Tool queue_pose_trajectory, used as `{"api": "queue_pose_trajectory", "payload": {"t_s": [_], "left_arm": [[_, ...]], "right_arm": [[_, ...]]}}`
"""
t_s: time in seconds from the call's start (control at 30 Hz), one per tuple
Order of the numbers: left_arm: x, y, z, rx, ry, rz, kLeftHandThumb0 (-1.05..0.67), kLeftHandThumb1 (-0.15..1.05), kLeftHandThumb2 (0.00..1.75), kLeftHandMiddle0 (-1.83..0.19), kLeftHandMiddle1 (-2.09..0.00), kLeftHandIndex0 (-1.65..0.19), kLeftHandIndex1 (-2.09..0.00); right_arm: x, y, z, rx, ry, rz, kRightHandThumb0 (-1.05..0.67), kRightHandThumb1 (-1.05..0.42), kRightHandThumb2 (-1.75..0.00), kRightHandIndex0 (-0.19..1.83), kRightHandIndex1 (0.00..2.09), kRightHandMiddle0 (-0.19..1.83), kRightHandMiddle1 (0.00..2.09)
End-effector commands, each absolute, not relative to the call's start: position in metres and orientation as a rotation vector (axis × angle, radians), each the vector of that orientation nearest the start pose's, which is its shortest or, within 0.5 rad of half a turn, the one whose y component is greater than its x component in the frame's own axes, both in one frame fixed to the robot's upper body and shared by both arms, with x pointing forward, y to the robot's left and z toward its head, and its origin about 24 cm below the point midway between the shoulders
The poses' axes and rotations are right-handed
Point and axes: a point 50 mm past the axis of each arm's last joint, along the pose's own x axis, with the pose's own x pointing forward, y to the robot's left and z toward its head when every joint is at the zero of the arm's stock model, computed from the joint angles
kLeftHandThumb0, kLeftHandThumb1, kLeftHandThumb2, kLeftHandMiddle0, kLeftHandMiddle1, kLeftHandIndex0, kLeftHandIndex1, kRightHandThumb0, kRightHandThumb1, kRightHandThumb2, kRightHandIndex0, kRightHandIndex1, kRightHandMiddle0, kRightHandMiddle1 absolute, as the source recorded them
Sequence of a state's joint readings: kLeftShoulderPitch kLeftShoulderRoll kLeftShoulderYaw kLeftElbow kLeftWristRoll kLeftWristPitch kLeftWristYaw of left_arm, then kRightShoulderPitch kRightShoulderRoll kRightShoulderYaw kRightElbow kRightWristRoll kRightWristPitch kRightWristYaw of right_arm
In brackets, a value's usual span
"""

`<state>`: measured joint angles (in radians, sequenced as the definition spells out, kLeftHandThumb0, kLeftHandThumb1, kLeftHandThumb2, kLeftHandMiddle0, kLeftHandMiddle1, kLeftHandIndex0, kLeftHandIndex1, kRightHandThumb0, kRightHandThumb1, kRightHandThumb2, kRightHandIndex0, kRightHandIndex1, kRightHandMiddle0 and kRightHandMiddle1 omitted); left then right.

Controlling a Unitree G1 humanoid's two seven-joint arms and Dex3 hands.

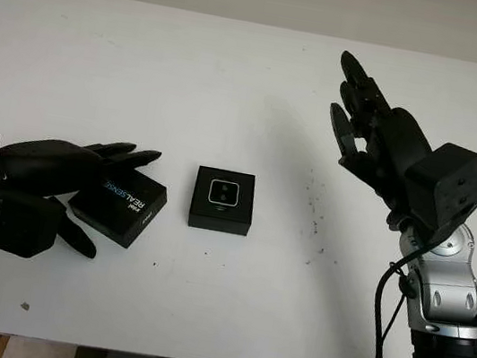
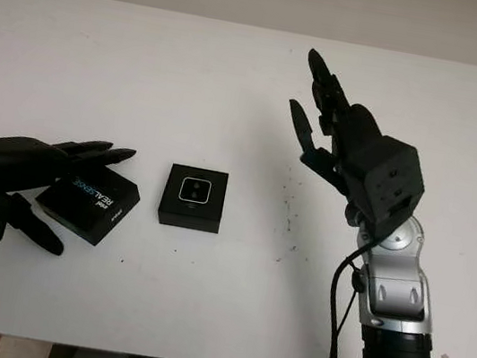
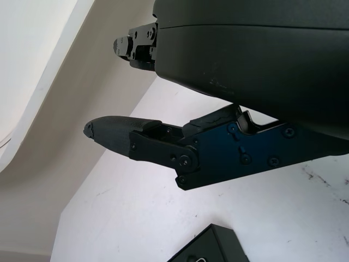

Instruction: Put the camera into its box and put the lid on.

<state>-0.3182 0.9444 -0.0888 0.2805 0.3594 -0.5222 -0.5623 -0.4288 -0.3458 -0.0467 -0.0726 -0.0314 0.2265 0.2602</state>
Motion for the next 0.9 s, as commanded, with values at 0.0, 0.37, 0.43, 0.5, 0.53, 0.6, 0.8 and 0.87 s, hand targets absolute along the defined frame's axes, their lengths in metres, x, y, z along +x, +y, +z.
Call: {"api": "queue_pose_trajectory", "payload": {"t_s": [0.0, 0.37, 0.43, 0.5, 0.53, 0.6, 0.8, 0.87], "left_arm": [[0.284, 0.266, 0.129, 1.381, -0.07, -0.694, -0.41, 0.82, 0.07, -0.02, -0.09, -0.01, -0.09], [0.281, 0.271, 0.12, 1.304, -0.184, -0.63, -0.2, 1.0, 0.06, -0.32, -0.56, -0.31, -0.46], [0.281, 0.271, 0.12, 1.303, -0.195, -0.621, -0.18, 1.01, 0.06, -0.18, -0.98, -0.17, -0.86], [0.281, 0.271, 0.119, 1.303, -0.206, -0.615, -0.16, 1.02, 0.06, -0.15, -1.19, -0.13, -1.04], [0.281, 0.271, 0.119, 1.303, -0.21, -0.613, -0.16, 1.02, 0.05, -0.14, -1.34, -0.12, -1.13], [0.281, 0.271, 0.119, 1.301, -0.215, -0.61, -0.17, 1.02, 0.05, -0.13, -1.42, -0.12, -1.19], [0.28, 0.272, 0.116, 1.253, -0.206, -0.587, -0.22, 1.02, 0.05, -0.13, -1.46, -0.12, -1.24], [0.279, 0.273, 0.115, 1.216, -0.196, -0.569, -0.27, 1.02, 0.06, -0.1, -1.5, -0.09, -1.25]], "right_arm": [[0.315, -0.183, 0.172, -0.401, -0.256, 0.215, -0.61, -1.05, -0.61, 0.01, 0.06, 0.01, 0.06], [0.314, -0.183, 0.171, -0.41, -0.25, 0.212, -0.61, -1.05, -0.61, 0.01, 0.06, 0.02, 0.06], [0.314, -0.183, 0.171, -0.402, -0.246, 0.213, -0.61, -1.05, -0.61, 0.02, 0.06, 0.02, 0.06], [0.314, -0.184, 0.171, -0.393, -0.243, 0.217, -0.61, -1.05, -0.61, 0.01, 0.05, 0.0, 0.05], [0.315, -0.184, 0.171, -0.394, -0.243, 0.218, -0.62, -1.05, -0.61, 0.0, 0.05, 0.0, 0.05], [0.315, -0.184, 0.171, -0.399, -0.245, 0.214, -0.62, -1.05, -0.6, 0.01, 0.06, 0.0, 0.05], [0.314, -0.183, 0.171, -0.397, -0.249, 0.21, -0.61, -1.05, -0.6, 0.02, 0.06, 0.01, 0.06], [0.315, -0.182, 0.171, -0.393, -0.243, 0.209, -0.61, -1.05, -0.6, 0.02, 0.06, 0.02, 0.06]]}}
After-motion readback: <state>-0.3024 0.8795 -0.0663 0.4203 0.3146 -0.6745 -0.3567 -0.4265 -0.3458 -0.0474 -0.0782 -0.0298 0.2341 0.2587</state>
